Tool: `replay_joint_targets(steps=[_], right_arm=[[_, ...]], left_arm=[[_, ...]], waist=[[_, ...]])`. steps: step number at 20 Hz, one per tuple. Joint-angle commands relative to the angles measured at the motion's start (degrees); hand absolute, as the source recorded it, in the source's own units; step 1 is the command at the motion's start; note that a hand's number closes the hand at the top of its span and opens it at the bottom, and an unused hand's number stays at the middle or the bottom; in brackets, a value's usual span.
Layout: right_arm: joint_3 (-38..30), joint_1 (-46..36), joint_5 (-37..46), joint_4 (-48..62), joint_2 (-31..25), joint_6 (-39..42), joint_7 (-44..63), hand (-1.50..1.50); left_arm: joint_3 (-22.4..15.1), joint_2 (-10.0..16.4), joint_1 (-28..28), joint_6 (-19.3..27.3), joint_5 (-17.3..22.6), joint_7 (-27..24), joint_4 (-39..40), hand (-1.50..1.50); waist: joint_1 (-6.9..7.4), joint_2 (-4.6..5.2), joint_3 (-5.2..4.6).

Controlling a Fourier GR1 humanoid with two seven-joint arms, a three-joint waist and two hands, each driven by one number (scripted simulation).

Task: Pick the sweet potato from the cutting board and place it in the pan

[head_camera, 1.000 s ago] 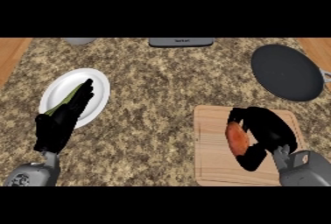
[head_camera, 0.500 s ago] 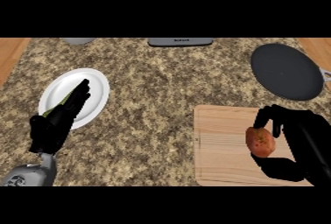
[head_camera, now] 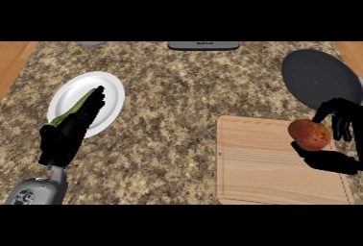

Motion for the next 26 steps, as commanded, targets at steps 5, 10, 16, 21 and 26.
replay_joint_targets(steps=[5, 10, 16, 21, 26], right_arm=[[-8.3, -8.7, -4.7, 24.2, 3.2, -2.0, -16.7, 1.5], [-10.5, -17.6, 1.1, 43.2, 4.4, -9.0, -22.7, 1.5], [-17.8, -29.6, -2.2, 66.3, 1.2, -10.7, -36.2, 1.5], [-21.1, -34.8, -2.3, 82.5, -0.5, -13.4, -47.8, 1.5], [-22.8, -40.0, -1.3, 92.6, -0.3, -17.4, -52.3, 1.5]], left_arm=[[0.4, -2.1, -4.8, 0.1, -2.0, 0.4, 3.6, 0.0], [0.7, -0.5, -0.7, -2.1, -0.2, 3.0, -3.2, 0.0], [-0.6, -2.2, -2.8, -1.5, -1.4, 5.7, -4.2, 0.0], [-0.2, -2.7, -2.0, -2.3, -0.9, 5.6, -4.3, 0.0], [1.0, -2.1, -3.0, -3.4, -0.4, 4.0, -3.2, 0.0]], waist=[[0.44, 0.22, -0.02], [1.78, 0.35, 0.04], [2.34, 0.55, 0.11], [2.42, 0.68, 0.12], [3.36, 1.11, 0.19]])
